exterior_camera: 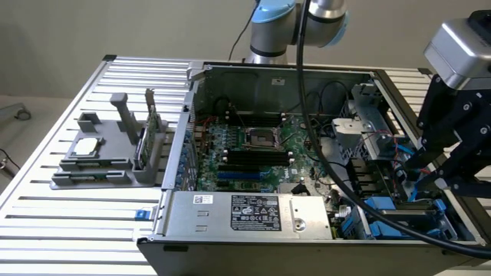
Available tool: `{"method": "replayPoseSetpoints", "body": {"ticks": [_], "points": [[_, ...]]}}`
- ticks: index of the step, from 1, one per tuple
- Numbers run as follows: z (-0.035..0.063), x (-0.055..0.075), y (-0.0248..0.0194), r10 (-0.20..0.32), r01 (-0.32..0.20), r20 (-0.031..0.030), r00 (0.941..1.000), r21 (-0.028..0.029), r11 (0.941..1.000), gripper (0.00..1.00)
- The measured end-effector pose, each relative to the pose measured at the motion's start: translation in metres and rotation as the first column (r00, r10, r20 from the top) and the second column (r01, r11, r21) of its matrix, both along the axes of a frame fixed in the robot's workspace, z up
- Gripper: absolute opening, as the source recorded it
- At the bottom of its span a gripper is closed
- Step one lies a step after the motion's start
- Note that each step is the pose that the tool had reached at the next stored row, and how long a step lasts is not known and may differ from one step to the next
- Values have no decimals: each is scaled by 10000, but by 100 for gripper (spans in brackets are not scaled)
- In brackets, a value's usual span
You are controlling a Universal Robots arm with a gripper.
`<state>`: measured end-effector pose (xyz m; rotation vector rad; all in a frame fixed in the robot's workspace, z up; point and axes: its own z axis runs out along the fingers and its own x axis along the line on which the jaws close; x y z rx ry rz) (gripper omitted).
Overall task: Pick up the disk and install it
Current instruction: 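Insert the disk into the insertion slot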
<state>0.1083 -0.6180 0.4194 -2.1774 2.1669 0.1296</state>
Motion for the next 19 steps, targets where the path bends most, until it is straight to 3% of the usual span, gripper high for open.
{"method": "replayPoseSetpoints", "body": {"ticks": [5, 8, 19], "points": [[-48, 65, 0, 7, -7, 0, 10000, 4, 10000, 15], [-105, 108, 0, 15, -15, 1, 10000, 5, 10000, 11], [-304, 211, 0, 49, -49, 1, 10000, 4, 10000, 11]]}}
